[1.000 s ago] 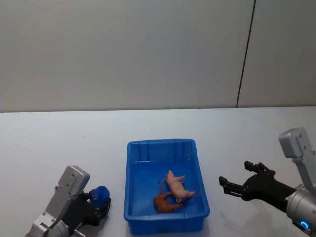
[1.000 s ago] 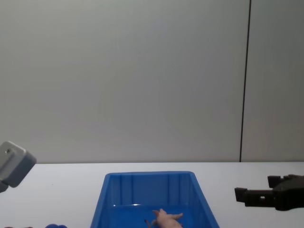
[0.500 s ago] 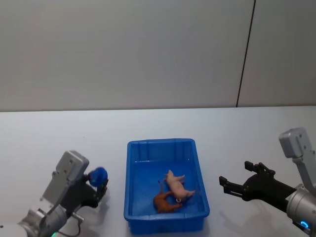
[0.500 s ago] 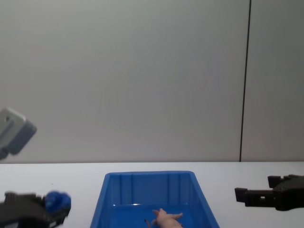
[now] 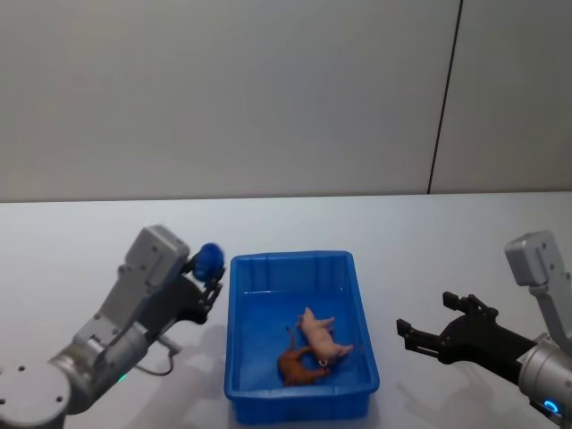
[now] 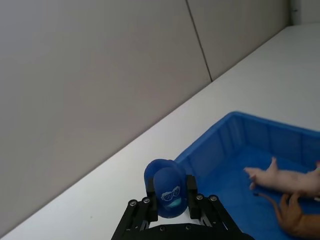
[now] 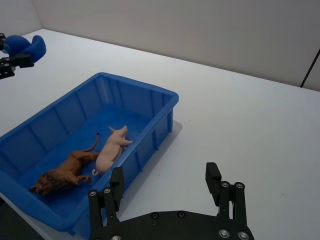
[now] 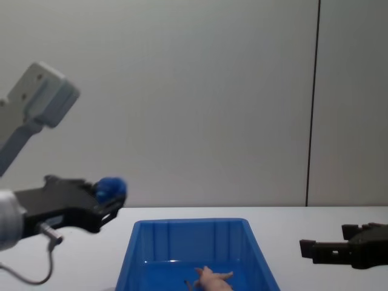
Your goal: Pick up the two dolls from the table and place them into the box.
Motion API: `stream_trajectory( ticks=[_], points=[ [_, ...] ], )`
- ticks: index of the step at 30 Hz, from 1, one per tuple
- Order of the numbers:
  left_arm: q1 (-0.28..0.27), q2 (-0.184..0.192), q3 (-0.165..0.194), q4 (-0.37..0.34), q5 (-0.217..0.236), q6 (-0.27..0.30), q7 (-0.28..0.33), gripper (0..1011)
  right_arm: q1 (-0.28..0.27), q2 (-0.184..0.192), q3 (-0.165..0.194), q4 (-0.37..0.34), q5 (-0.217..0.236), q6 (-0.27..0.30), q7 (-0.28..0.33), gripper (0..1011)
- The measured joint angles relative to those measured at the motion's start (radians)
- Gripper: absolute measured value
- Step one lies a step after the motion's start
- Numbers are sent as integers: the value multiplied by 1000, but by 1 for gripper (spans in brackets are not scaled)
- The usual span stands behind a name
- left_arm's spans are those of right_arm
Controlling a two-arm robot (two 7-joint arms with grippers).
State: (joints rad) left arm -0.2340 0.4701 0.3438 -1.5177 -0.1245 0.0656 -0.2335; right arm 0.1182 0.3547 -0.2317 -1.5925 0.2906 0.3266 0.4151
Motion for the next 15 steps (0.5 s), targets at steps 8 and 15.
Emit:
stream_trajectory(
  ticks=[8, 15],
  points=[
    [-37, -49, 26, -2, 26, -23, -43, 280, 0, 0, 0, 0, 0, 0, 0, 1001],
    [-57, -83, 48, 14, 41, -36, -71, 473, 0, 0, 0, 0, 0, 0, 0, 1001]
  ],
)
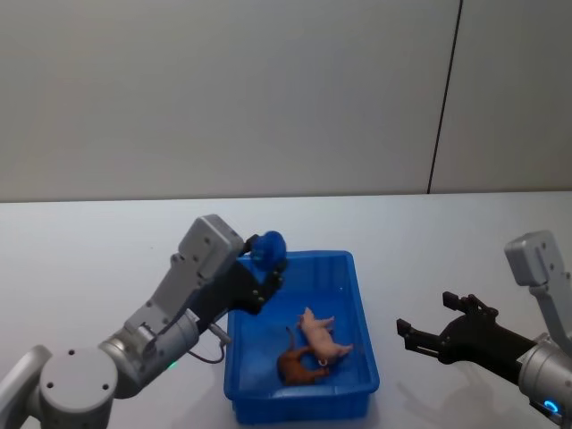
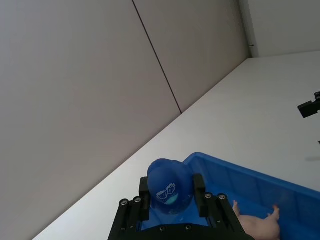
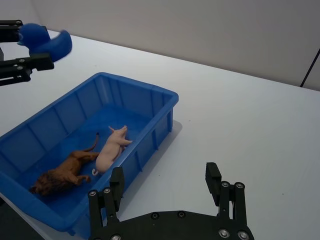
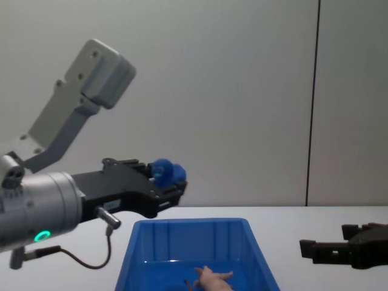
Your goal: Pick up the two dolls from the table and place them into the box.
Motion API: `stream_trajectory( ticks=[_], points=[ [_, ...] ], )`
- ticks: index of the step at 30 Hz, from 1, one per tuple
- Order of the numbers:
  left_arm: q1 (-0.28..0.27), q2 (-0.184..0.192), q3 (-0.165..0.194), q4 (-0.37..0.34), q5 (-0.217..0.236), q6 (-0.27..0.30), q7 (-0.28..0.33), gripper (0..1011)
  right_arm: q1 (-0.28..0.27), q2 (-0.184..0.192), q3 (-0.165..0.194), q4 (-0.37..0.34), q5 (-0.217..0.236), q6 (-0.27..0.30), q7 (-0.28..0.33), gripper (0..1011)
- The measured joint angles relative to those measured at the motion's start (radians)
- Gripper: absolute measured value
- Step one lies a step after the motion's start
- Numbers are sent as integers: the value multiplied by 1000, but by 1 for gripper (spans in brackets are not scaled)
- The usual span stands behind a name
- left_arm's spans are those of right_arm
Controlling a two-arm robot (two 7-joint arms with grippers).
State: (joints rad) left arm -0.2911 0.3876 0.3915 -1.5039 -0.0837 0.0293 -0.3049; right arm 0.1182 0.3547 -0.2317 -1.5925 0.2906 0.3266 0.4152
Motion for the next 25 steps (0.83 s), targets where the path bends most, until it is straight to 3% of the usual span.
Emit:
stream_trajectory(
  ticks=[9, 17, 25],
  points=[
    [-8, -18, 12, 10, 8, -14, -11, 793, 0, 0, 0, 0, 0, 0, 0, 1001],
    [7, -8, 7, 3, -10, -47, 5, 999, 0, 0, 0, 0, 0, 0, 0, 1001],
    [22, 4, -1, -8, -29, -74, 22, 1002, 0, 0, 0, 0, 0, 0, 0, 1001]
  ],
)
